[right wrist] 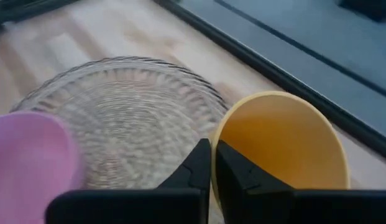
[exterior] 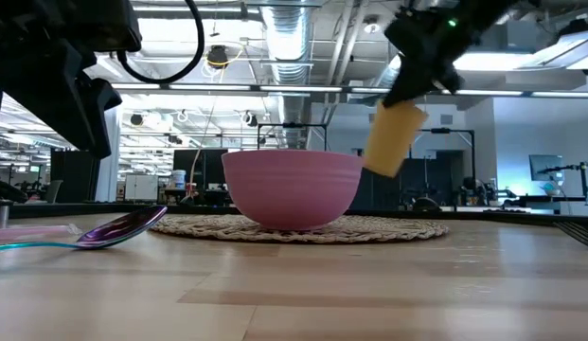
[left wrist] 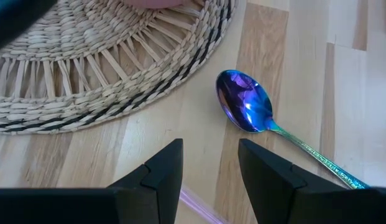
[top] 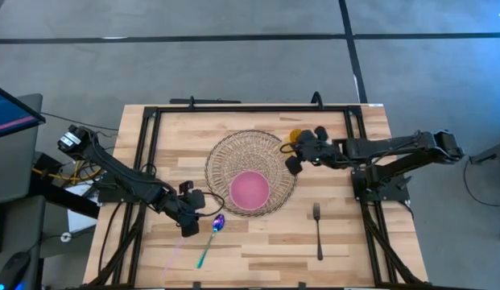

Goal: Pick & Place Utensil
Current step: Put the yellow cup on the brown mat to the top right of the pink bowl

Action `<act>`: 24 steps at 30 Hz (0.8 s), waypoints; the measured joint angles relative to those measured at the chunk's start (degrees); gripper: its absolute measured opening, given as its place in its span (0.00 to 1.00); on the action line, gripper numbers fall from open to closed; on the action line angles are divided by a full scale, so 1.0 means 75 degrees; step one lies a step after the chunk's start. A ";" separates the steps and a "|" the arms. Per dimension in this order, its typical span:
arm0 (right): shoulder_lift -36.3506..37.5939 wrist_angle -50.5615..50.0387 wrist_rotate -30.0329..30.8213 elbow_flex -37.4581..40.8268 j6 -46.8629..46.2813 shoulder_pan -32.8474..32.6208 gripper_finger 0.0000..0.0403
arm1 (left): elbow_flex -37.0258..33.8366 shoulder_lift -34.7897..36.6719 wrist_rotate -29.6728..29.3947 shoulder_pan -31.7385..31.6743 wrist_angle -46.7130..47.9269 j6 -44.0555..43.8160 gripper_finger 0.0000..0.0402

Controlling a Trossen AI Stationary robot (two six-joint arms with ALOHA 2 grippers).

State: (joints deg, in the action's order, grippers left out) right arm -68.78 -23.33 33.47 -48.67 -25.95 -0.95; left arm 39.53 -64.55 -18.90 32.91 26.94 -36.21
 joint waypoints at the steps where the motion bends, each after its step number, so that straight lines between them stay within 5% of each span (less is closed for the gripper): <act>1: -0.0206 0.0063 -0.0124 -0.0172 0.0169 -0.0072 0.01 | 0.0000 0.0000 -0.0001 0.0000 -0.0003 0.0024 0.39; 13: -0.3617 -0.2331 -0.0434 -0.3427 0.0935 -0.0327 0.01 | 0.0003 0.0000 -0.0093 0.0000 -0.0175 0.0364 0.39; 24: -0.4800 -0.2572 -0.1078 -0.3983 0.0917 0.0107 0.03 | 0.0003 0.0000 -0.0108 0.0000 -0.0233 0.0393 0.39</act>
State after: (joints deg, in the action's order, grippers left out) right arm -104.78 -42.62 25.38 -78.54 -19.07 -0.15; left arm 39.55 -64.55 -19.70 32.91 25.19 -33.26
